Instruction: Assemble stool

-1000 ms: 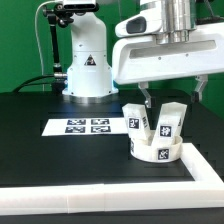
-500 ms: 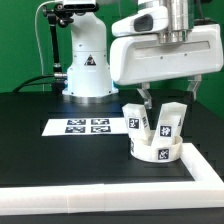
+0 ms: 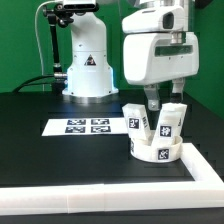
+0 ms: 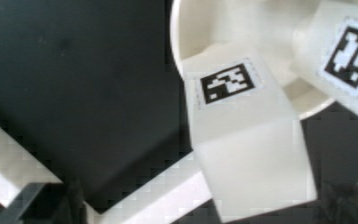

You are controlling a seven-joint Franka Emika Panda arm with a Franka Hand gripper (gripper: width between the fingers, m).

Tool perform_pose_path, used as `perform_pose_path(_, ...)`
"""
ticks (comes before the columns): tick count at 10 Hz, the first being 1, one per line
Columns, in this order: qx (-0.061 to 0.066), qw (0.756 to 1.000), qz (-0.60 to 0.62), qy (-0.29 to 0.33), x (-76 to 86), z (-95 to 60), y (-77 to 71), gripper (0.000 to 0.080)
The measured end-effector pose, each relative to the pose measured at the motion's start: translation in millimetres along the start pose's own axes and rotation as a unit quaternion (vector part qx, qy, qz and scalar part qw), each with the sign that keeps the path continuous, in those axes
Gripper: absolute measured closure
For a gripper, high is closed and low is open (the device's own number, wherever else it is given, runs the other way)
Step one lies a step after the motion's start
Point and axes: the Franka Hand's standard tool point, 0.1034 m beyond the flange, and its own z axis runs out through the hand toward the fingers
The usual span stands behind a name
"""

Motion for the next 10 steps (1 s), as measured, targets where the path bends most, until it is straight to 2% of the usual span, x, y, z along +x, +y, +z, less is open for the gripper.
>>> perform_pose_path(3, -0.005, 0.993, -0.117, -0.018, -1.3, 3.4, -5.5, 0.015)
perform_pose_path(9, 0.003, 0.993, -0.116, -0.032, -6.8, 22.9, -13.7, 0.015)
perform_pose_path(10, 0.004, 0.993, -0.114, -0.032, -7.4, 23.2, -13.4, 0.0273)
